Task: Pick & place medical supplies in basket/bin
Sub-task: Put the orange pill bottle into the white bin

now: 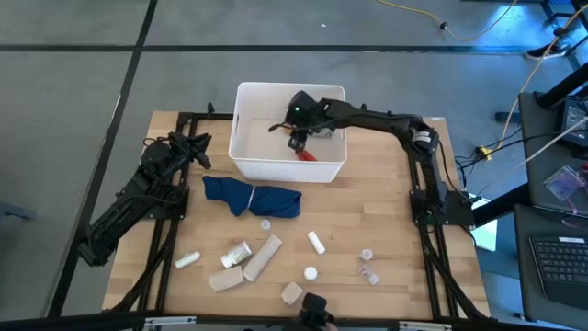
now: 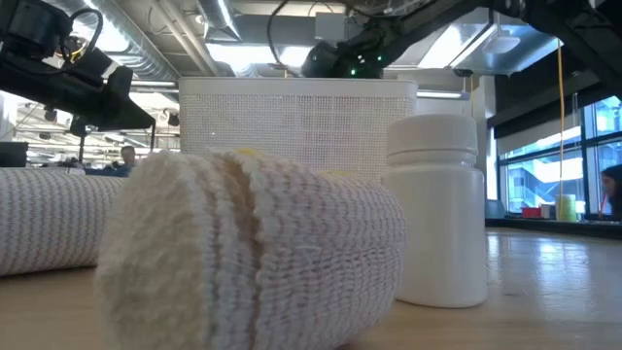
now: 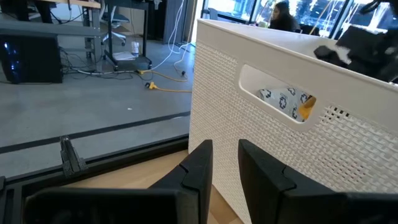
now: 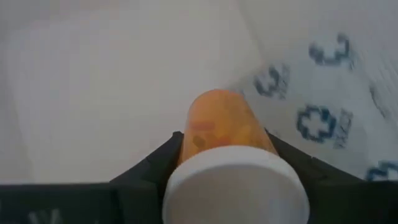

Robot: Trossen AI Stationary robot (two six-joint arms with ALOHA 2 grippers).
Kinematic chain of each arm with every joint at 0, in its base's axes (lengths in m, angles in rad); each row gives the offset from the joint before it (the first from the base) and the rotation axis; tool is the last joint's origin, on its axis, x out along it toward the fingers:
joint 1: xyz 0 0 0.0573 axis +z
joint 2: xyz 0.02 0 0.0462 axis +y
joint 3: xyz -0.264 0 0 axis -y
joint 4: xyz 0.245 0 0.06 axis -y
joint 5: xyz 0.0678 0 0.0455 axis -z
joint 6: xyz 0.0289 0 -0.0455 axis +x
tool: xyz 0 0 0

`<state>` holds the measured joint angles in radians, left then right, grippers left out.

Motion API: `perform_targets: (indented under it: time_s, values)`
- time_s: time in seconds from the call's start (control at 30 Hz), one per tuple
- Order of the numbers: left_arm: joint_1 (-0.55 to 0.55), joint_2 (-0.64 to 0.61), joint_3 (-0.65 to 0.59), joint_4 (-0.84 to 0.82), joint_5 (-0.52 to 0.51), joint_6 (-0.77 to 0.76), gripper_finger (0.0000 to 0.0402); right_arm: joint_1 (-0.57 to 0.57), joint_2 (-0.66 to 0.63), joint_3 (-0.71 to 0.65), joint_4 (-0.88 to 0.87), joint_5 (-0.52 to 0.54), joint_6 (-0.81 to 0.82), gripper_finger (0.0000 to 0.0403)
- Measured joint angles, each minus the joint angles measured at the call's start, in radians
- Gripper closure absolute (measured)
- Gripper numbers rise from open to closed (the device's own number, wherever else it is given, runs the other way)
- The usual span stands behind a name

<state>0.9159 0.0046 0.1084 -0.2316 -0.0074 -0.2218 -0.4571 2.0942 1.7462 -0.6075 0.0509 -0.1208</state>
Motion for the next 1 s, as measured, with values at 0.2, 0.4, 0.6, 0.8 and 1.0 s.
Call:
perform_targets:
  time_s: [0.2,0.4,0.6,0.8,1.0]
  values:
    - [0.000,0.000,0.000,0.000,0.000,0.000,0.0329,-0.002,0.044,0.000,-0.083,0.129,-0.046,0.0190]
    - [0.000,0.000,0.000,0.000,0.000,0.000,0.0329,-0.009,0.079,0.000,-0.123,0.173,-0.049,0.0201]
    - [0.000,0.000,0.000,0.000,0.000,0.000,0.0329,-0.018,0.086,0.000,-0.165,0.168,-0.047,0.0210]
    - [0.000,0.000,0.000,0.000,0.000,0.000,0.0329,-0.018,0.086,0.000,-0.190,0.168,-0.045,0.0187]
    - [0.000,0.000,0.000,0.000,0.000,0.000,0.0329,-0.018,0.086,0.000,-0.214,0.166,-0.042,0.0172]
